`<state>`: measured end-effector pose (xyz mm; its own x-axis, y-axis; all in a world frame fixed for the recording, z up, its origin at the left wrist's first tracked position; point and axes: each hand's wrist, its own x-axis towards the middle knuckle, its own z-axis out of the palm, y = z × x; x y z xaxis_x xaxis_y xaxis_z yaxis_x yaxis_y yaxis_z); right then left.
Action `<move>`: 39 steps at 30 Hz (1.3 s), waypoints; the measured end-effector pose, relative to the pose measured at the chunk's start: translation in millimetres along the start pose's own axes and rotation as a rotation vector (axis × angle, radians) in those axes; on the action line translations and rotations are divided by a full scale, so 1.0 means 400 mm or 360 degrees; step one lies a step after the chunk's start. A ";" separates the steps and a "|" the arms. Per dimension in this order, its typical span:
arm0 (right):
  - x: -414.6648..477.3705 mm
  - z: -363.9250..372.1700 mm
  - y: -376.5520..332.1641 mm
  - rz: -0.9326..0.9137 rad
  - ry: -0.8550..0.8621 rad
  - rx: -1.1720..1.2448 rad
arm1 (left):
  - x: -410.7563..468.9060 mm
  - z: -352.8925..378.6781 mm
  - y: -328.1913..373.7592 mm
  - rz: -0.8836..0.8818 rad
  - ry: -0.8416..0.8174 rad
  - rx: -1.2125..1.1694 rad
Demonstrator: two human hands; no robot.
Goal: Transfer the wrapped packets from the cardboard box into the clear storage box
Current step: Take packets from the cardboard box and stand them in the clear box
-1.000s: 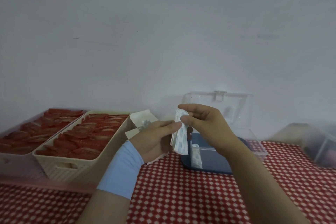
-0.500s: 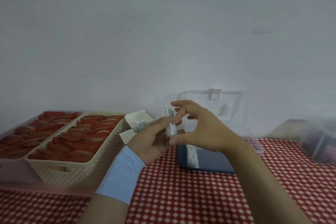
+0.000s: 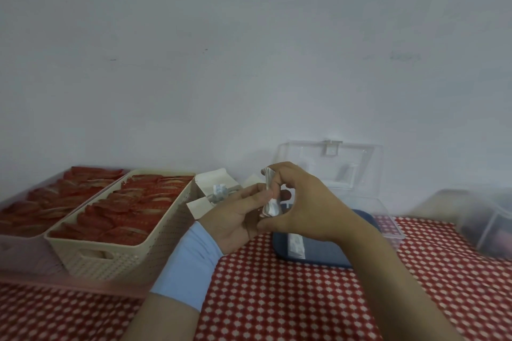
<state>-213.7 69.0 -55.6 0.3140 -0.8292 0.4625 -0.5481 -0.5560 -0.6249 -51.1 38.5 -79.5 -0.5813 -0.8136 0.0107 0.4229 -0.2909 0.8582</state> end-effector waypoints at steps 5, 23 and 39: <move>0.000 -0.006 0.005 0.0131 -0.0074 0.0247 | -0.004 -0.002 0.002 0.0033 -0.0021 0.0017; 0.017 -0.160 -0.010 0.0654 0.0007 0.0501 | -0.017 0.100 0.031 0.0336 0.0422 0.1103; 0.037 -0.223 0.024 0.1097 0.0016 0.0445 | 0.083 0.161 0.033 0.0251 0.0513 0.1570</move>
<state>-283.4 56.6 1.1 -0.0377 -0.9954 -0.0876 -0.3998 0.0953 -0.9116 -109.7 40.2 -34.8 -0.2948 -0.9443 0.1460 -0.3607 0.2515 0.8981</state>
